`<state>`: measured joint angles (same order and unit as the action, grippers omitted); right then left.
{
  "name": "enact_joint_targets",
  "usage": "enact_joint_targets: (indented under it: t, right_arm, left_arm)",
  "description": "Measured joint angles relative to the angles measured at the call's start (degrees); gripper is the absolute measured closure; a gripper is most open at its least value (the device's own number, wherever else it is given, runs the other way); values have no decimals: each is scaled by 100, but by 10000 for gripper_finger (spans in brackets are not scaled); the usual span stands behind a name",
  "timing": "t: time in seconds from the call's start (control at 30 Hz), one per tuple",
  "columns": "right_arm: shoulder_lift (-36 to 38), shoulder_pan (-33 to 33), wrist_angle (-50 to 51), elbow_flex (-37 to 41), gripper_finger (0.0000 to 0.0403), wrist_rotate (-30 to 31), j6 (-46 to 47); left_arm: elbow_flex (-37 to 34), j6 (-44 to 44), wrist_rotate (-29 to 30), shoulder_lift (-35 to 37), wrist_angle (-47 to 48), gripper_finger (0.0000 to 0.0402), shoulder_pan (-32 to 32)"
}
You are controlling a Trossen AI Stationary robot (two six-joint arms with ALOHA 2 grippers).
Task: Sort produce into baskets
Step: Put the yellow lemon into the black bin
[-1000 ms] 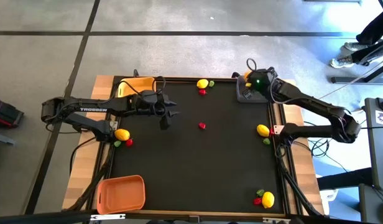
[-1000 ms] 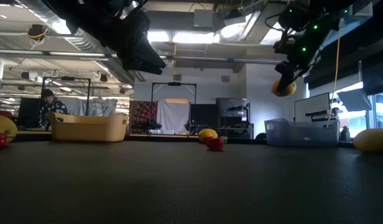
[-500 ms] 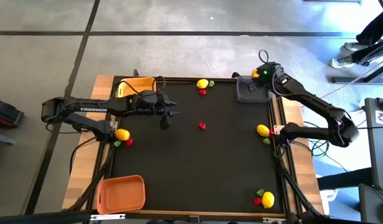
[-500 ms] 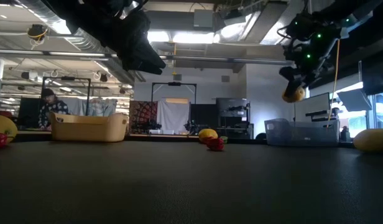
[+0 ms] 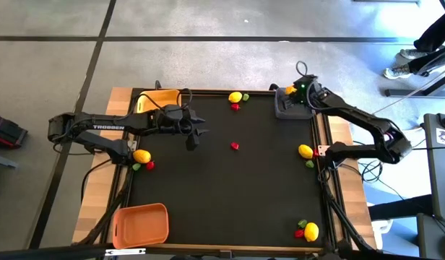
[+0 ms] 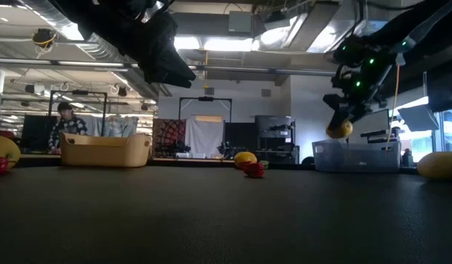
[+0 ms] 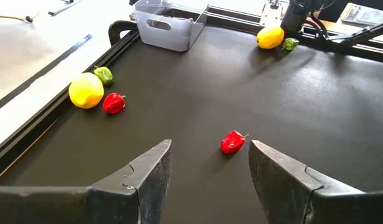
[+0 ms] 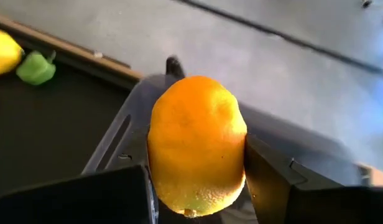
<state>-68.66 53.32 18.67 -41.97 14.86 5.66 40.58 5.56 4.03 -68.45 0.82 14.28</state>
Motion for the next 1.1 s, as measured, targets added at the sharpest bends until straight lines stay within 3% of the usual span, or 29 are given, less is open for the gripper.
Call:
enact_joint_targets:
  t: [0.4,1.1]
  right_arm:
    - [-1252,38,-478,6,267,-100,12]
    - [-1770,291,-776,0,267,-295,-168]
  left_arm:
    - [0,-9,0,0,2,194,0]
    - [0,-2,0,0,4,194,-2]
